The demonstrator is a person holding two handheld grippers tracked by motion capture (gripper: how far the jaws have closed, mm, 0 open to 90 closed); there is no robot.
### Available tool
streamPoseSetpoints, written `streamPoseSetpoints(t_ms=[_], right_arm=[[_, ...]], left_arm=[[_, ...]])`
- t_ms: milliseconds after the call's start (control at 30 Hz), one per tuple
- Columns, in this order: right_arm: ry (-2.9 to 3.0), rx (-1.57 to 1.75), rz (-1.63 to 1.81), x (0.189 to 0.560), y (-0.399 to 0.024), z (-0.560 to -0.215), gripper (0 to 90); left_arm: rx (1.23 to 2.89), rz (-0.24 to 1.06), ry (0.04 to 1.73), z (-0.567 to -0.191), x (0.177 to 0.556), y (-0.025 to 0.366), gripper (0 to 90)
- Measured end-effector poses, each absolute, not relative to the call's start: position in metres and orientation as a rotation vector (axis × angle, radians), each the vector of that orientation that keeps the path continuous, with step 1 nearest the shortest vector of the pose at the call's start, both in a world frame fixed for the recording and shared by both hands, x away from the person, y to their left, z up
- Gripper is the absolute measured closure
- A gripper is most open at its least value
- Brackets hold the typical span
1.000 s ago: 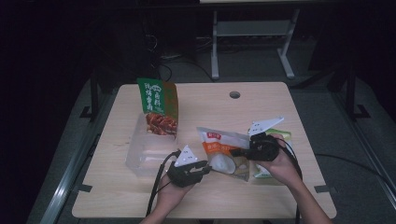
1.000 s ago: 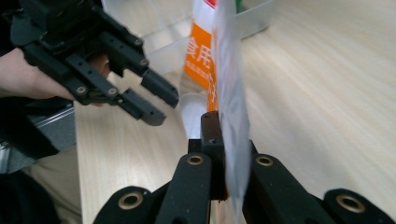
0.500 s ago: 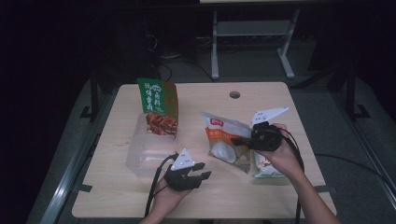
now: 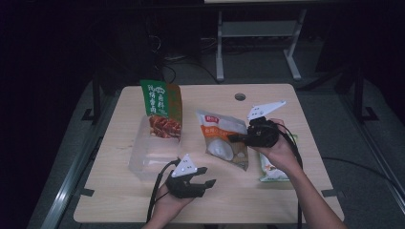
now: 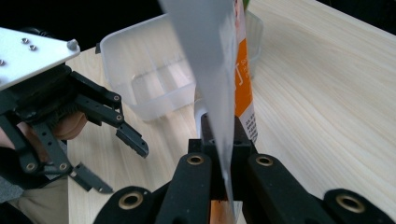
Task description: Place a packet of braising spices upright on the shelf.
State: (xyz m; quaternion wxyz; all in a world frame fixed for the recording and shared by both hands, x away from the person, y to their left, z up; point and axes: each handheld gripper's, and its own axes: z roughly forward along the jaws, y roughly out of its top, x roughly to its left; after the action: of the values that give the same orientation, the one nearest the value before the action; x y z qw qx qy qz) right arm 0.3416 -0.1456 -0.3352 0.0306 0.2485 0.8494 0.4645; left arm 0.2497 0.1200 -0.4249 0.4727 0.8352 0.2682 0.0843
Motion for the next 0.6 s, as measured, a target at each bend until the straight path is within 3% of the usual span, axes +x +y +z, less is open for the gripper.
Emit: streamPoseSetpoints(t_ms=[600], right_arm=[[2.629,0.672,1.452,0.352,-0.114,-0.314,89.8]], left_arm=[[2.055,0.196,0.635,-0.424,0.245,0.123,40.8]])
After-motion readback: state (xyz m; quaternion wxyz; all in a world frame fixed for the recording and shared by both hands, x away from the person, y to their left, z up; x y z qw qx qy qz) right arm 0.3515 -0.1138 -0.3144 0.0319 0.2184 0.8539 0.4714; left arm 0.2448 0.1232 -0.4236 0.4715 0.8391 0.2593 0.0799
